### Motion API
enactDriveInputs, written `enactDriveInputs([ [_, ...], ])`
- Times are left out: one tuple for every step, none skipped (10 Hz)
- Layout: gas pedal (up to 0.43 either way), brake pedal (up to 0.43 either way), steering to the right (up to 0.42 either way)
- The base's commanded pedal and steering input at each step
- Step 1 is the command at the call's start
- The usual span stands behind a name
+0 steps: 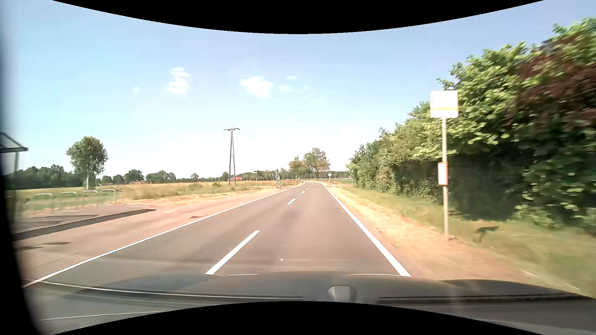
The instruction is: Follow the waypoints while adhering to traffic rules and regulations
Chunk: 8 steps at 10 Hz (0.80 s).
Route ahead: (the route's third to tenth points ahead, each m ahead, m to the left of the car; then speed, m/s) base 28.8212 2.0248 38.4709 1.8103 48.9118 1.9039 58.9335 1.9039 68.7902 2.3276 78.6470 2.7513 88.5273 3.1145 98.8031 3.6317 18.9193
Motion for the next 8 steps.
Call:
enactDriveInputs([
  [0.150, 0.006, 0.004],
  [0.157, 0.006, 0.004],
  [0.157, 0.006, 0.003],
  [0.157, 0.006, 0.004],
  [0.157, 0.006, 0.003],
  [0.157, 0.006, 0.003],
  [0.157, 0.006, 0.004],
  [0.157, 0.006, 0.003],
])
